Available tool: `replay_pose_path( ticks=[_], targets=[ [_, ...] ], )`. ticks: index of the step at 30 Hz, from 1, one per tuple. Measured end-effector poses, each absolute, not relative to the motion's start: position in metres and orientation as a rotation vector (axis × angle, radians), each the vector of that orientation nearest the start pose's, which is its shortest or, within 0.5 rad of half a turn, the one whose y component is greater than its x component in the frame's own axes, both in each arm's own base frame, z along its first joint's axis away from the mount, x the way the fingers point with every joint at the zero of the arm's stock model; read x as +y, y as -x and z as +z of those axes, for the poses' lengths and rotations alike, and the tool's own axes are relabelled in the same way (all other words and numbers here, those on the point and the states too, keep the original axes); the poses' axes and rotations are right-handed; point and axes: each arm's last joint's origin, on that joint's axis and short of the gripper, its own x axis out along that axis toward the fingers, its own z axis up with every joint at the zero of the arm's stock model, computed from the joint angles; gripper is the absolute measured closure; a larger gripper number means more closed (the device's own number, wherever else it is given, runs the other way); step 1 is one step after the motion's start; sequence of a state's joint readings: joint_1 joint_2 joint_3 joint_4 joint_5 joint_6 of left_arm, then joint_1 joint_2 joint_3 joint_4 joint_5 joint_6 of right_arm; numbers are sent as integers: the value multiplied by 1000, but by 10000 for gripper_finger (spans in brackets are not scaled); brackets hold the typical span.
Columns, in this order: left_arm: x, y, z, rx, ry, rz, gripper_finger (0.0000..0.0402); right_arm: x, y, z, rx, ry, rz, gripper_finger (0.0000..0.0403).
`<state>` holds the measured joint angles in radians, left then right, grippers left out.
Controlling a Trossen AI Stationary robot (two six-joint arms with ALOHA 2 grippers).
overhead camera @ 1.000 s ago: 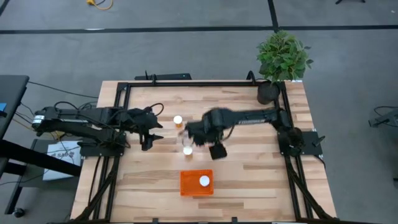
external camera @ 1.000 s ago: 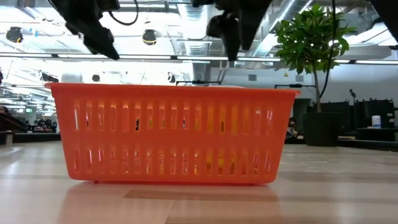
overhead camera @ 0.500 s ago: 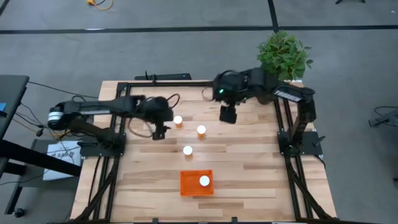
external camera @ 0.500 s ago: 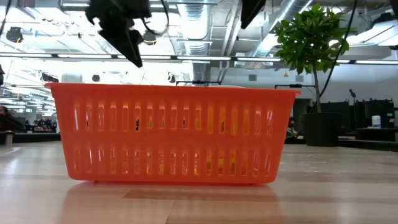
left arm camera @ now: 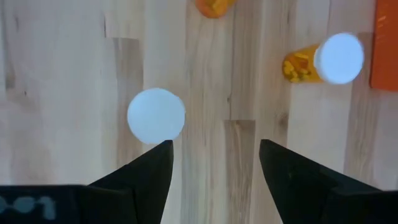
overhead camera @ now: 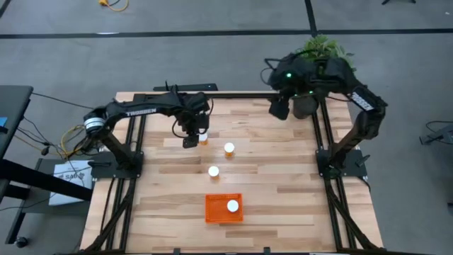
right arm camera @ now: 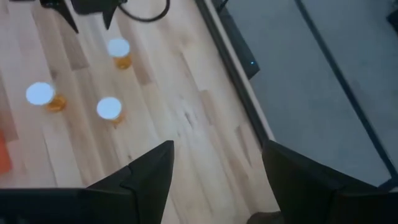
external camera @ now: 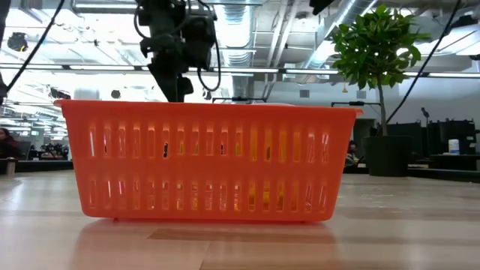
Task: Pick and place pill bottles into a basket
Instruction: Put the orange pill bottle into the orange bin
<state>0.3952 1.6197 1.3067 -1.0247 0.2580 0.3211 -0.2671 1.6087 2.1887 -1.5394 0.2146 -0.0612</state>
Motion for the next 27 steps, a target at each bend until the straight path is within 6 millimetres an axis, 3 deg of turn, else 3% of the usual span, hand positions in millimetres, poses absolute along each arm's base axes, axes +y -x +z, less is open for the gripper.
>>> replay_pose_path(
  ticks=[9, 19, 27],
  targets=[
    [115, -287, 250, 1317, 14, -47, 173, -78, -227, 484, 947, 53, -430, 163],
    [119, -293, 252, 1269, 7, 27, 173, -77, -225, 482, 965, -3, -453, 163],
    [115, -292, 251, 1279, -47, -68, 173, -77, -225, 482, 953, -48, -475, 163]
  ],
)
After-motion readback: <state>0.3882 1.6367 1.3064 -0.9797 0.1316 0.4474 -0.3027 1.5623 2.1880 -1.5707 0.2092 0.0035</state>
